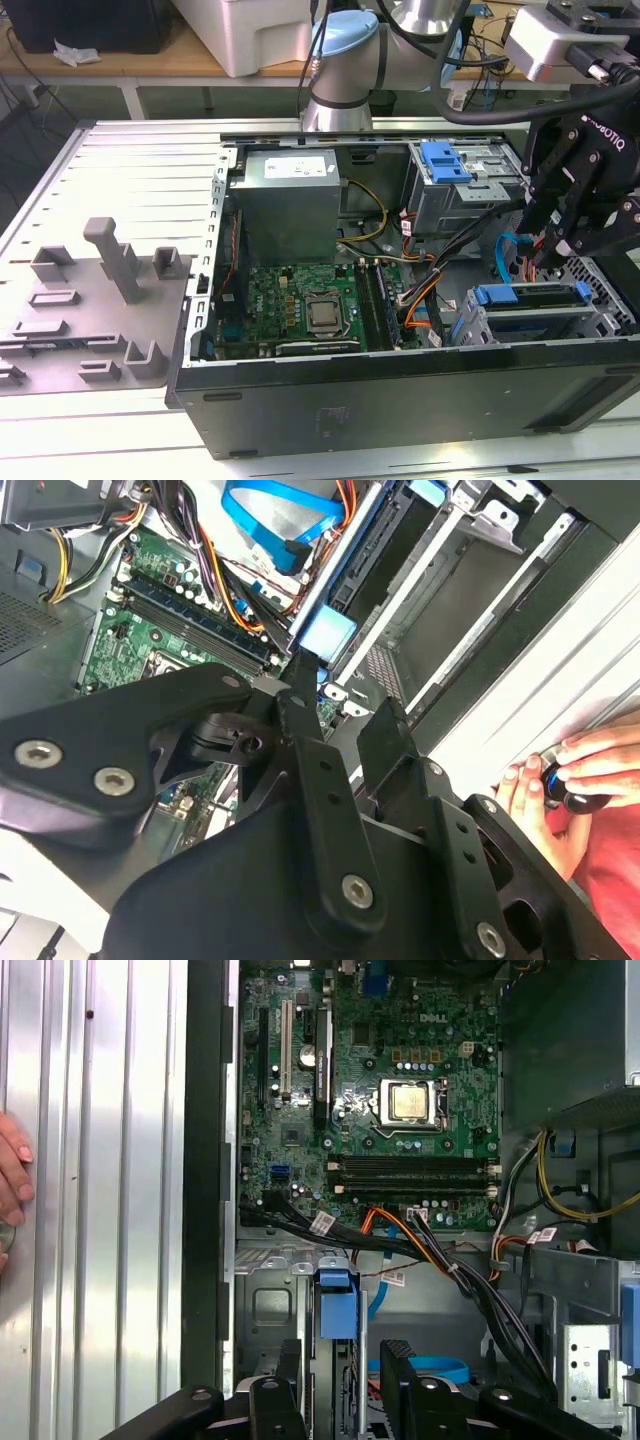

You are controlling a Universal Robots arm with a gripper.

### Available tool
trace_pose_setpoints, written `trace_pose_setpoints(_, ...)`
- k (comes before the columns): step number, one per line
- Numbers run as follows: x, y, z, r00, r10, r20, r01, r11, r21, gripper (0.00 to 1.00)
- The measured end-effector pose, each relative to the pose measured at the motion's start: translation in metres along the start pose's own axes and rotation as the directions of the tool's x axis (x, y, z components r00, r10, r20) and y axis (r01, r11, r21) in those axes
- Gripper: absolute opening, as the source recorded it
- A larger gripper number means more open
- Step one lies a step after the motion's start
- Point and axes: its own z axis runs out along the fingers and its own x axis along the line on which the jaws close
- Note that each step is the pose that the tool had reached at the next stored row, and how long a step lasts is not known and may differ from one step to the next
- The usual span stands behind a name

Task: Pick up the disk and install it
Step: 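Insert the disk into the insertion slot, then insert the first disk wire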

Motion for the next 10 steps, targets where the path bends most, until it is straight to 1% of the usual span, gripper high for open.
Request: trace_pose_setpoints(10, 0.0, 0.0002, 0.0, 1.0, 0.0, 0.0, 0.0, 1.0, 0.0, 0.44)
